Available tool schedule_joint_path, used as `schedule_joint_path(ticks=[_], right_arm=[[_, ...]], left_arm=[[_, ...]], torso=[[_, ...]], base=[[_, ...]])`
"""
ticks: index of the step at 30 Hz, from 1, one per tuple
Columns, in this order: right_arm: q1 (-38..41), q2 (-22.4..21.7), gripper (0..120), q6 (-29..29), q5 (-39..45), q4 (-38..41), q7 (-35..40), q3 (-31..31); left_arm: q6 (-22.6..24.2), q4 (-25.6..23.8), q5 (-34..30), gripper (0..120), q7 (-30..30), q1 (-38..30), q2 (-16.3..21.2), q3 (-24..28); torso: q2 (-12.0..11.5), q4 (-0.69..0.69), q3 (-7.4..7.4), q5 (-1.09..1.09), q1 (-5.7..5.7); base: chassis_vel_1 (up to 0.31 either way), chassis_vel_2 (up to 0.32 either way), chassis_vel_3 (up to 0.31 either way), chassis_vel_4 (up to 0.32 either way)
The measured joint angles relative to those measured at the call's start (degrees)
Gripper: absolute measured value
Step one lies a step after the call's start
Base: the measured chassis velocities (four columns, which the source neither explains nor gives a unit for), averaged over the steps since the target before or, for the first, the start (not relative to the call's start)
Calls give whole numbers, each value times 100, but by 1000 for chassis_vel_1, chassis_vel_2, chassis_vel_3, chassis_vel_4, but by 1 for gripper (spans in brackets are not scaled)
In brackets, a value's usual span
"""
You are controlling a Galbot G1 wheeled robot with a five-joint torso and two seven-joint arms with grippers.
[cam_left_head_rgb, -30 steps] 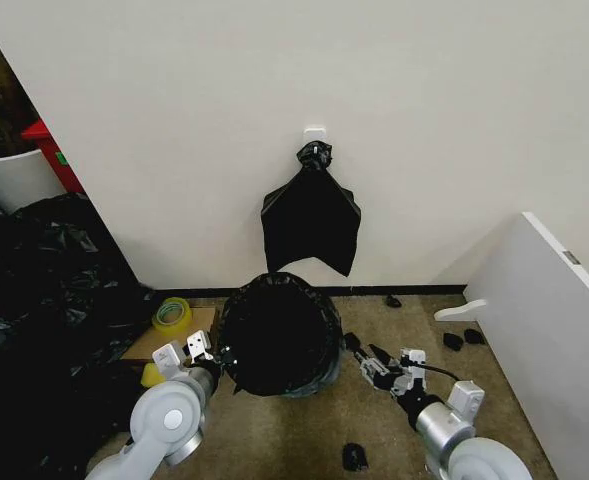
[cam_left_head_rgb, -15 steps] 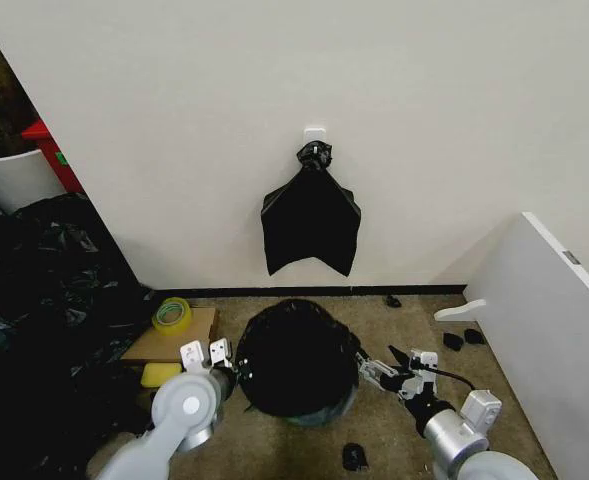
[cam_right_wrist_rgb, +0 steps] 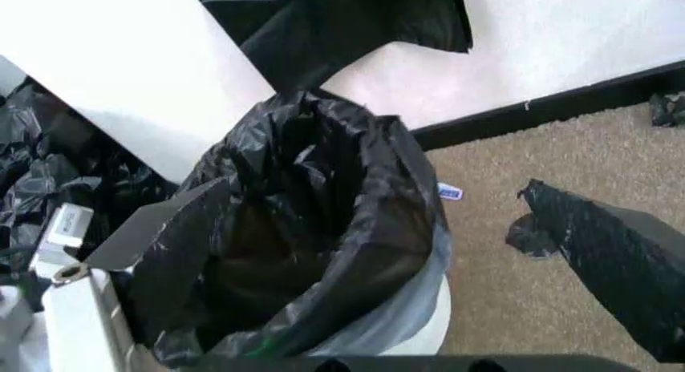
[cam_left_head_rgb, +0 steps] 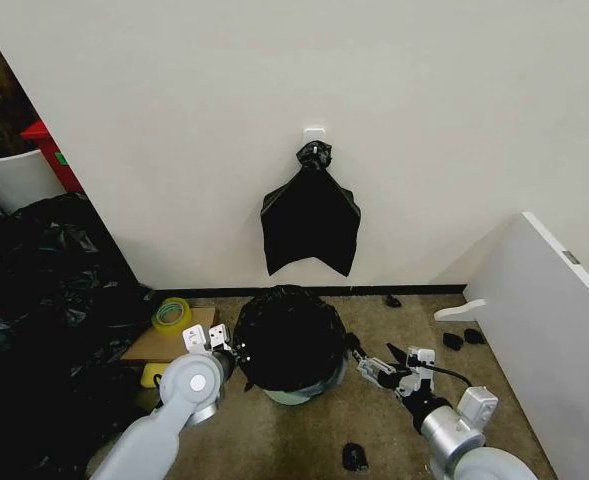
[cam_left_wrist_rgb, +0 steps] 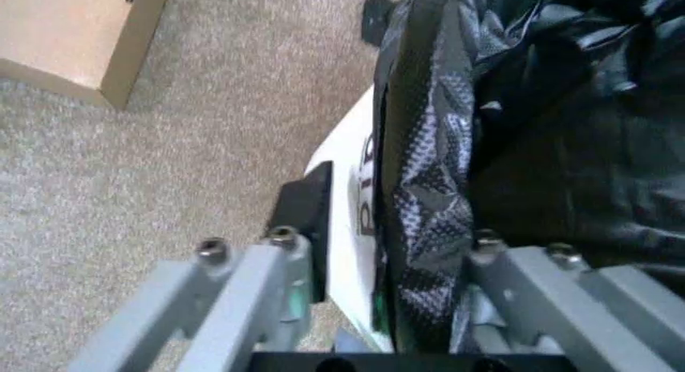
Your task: Place the garbage bag over the trash bin.
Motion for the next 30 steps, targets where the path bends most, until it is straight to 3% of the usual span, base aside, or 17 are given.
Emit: schedule_joint_path(ticks=[9,11,15,16,18,19,22,23,25,26,27,28,30], right_arm=[[-52,98,100,4,-126,25,-9,-121],[-52,112,100,6,-143,30,-9,-138],[-66,155,100,24,-202,57,-11,-172],[-80,181,100,47,-225,78,-13,-165],[-123,260,100,238,-474,86,-15,-131],[-123,260,100,238,-474,86,-15,-131],[-234,453,100,1009,-1122,-19,-14,-134],[-234,453,100,1009,-1122,-19,-14,-134],[-395,832,100,2165,-2258,-235,82,-168],[-439,940,100,2385,-2554,-271,134,-180],[-439,940,100,2385,-2554,-271,134,-180],[-526,1134,100,2787,-3136,-344,227,-192],[-675,1404,100,3418,-4079,-424,341,-209]], left_arm=[[-10,-504,130,70,203,211,179,-145],[-7,-560,162,72,213,261,200,-158],[-14,-686,401,84,281,443,252,-203],[-82,-785,705,91,455,560,278,-218],[-530,-1013,1693,98,993,841,309,-229],[-530,-1013,1693,98,993,841,309,-229],[-1501,-1227,3014,100,1694,1267,300,-284],[-1501,-1227,3014,100,1694,1267,300,-284],[-2593,-1278,4513,100,2063,1882,192,-376],[-2884,-1248,4919,100,2099,2046,150,-413],[-2884,-1248,4919,100,2099,2046,150,-413],[-3445,-1214,5576,100,2240,2419,59,-541],[-4290,-1229,6307,100,2477,3076,-203,-831]], torso=[[0,0,0,0,0],[0,0,0,0,0],[0,0,0,0,0],[0,0,0,-1,0],[0,1,0,0,0],[0,1,0,0,0],[0,-1,0,-2,0],[0,-1,0,-2,0],[0,0,-1,0,0],[0,0,-1,-2,-1],[0,0,-1,-2,-1],[0,-2,-1,-2,0],[0,1,-1,0,-1]], base=[[0,0,0,0],[0,0,0,0],[0,0,0,0],[0,0,0,0],[0,0,0,0],[0,0,0,0],[0,0,0,0],[0,0,0,0],[0,0,0,0],[0,0,0,0],[0,0,0,0],[0,0,0,0],[0,0,0,0]])
